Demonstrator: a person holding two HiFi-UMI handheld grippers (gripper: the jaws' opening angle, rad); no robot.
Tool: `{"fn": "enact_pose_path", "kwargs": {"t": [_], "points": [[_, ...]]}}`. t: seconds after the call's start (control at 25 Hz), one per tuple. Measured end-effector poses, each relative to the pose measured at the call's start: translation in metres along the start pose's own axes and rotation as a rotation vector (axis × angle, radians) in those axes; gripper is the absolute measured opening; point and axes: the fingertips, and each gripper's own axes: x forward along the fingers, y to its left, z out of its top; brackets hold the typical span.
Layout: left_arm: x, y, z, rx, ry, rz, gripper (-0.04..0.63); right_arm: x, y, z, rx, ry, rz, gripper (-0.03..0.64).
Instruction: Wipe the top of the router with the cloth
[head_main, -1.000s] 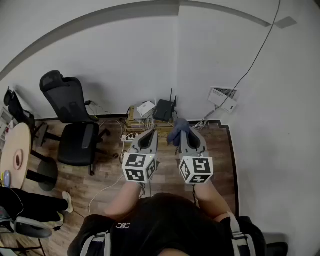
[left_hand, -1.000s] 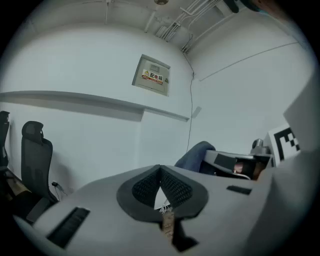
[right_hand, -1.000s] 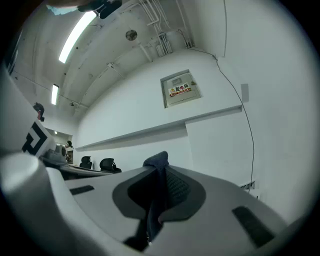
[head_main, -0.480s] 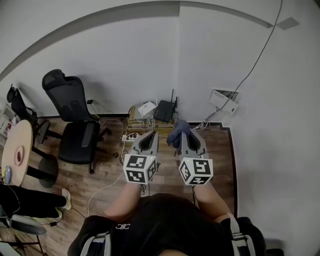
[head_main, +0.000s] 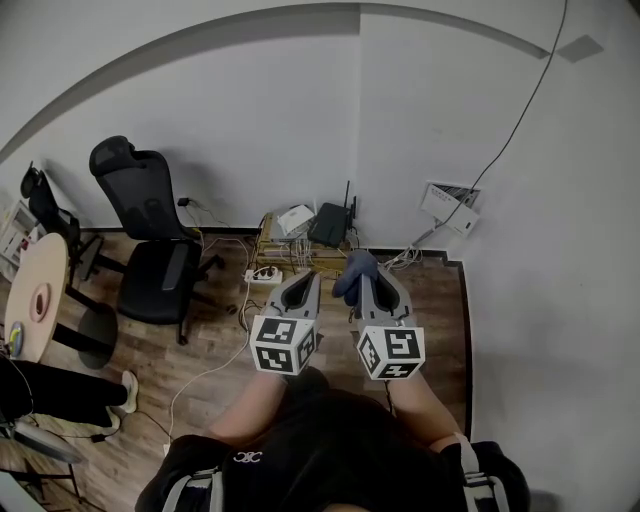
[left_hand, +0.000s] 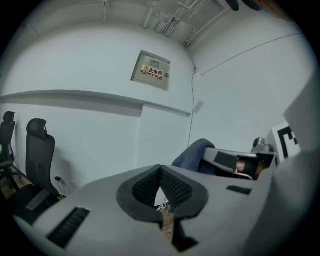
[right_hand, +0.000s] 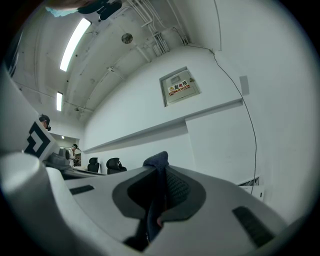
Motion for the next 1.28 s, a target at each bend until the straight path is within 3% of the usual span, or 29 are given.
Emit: {"fn": "enact_pose_path", "kwargs": {"t": [0.48,0.88,1.28], "points": [[0.05,0.005,0.001,-0.006,-0.005,-0.032,0.0,0.034,-0.034,-0.011,-0.006,0.022,-0.03,0.006],[0.125,0.036,0.023,-0.023,-0.024,-0.058,0.0,0.106,-0.069,-0.007,-0.031,0.027,-0.048,0.006],[0.19,0.091,0.042,-0.057,-0.009,-0.036,0.0,0.195,-0.082,-0.004,-0.043,0.045,-0.019,0.006]]}}
